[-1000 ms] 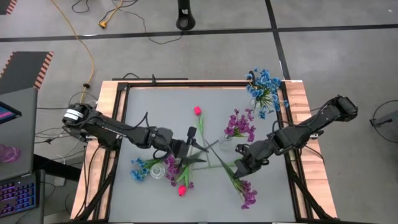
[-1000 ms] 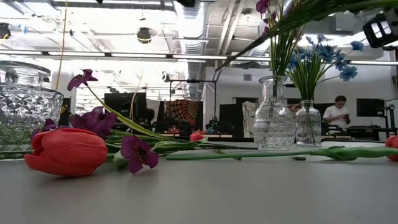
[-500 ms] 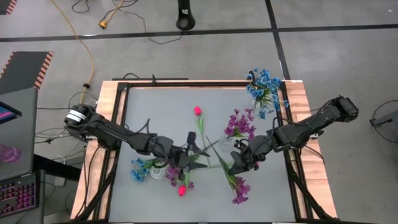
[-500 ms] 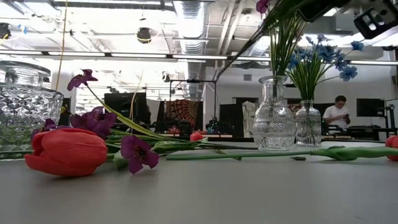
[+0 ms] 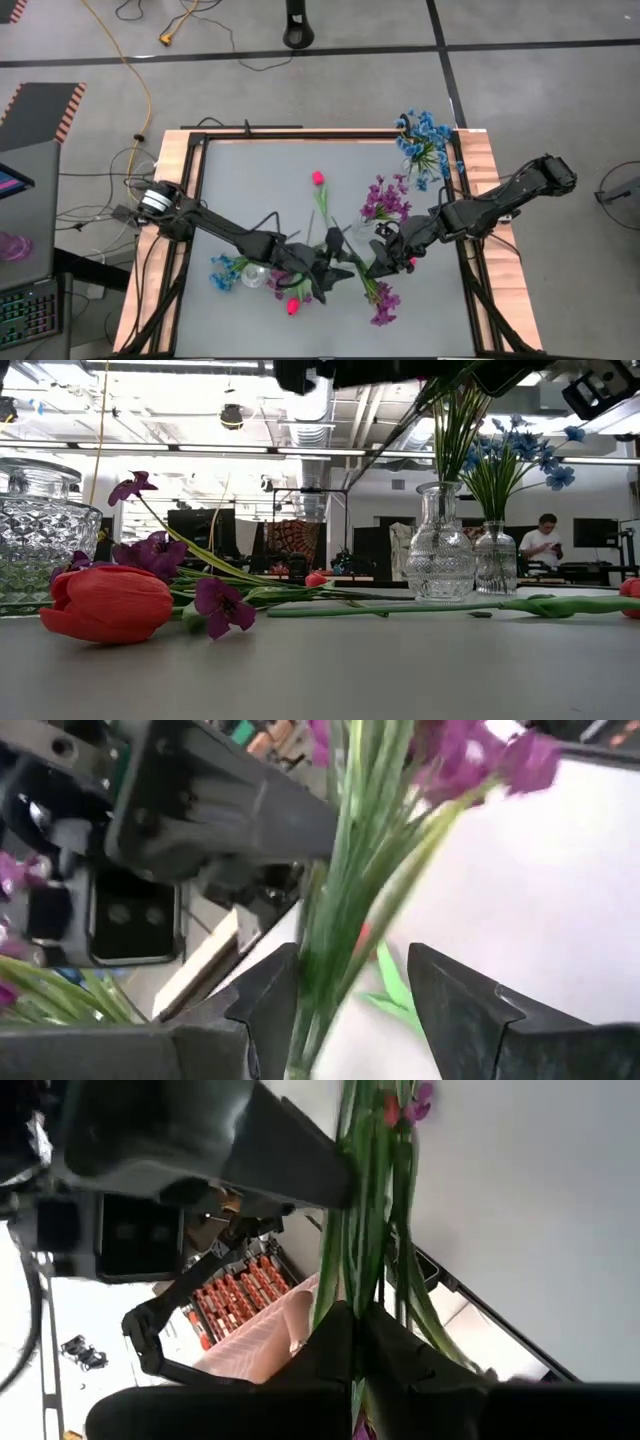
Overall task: Sort flowers into vase by color
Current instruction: Put the right violet flowers into the middle transparent vase
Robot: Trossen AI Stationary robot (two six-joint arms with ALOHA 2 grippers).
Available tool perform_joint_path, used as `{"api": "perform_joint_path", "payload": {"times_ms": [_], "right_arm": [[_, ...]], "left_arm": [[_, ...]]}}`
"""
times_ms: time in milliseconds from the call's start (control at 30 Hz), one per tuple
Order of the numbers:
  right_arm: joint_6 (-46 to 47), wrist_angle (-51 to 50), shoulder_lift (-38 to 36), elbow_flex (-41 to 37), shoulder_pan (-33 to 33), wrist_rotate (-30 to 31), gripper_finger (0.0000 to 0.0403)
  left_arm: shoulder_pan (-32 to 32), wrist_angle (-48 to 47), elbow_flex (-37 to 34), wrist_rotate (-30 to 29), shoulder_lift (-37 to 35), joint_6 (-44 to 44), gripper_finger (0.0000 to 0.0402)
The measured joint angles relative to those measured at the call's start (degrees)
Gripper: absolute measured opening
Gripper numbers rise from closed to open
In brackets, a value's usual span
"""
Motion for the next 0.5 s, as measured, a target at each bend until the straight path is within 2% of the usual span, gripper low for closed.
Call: {"api": "perform_joint_path", "payload": {"times_ms": [233, 400, 500], "right_arm": [[0.0, 0.3, 0.0, 0.0, -0.2, 0.0, 0.0041], [-0.2, 0.5, 0.0, 0.0, -0.2, 0.0, 0.0041], [-1.1, 0.5, 0.0, 0.0, -0.2, 0.0, 0.0041]], "left_arm": [[-0.2, -0.7, 2.8, -9.1, 3.7, 3.8, 0.0178], [-0.2, -0.3, 2.8, -9.2, 3.7, 3.0, 0.0177], [-0.3, 0.1, 2.9, -9.2, 3.7, 3.0, 0.0163]]}}
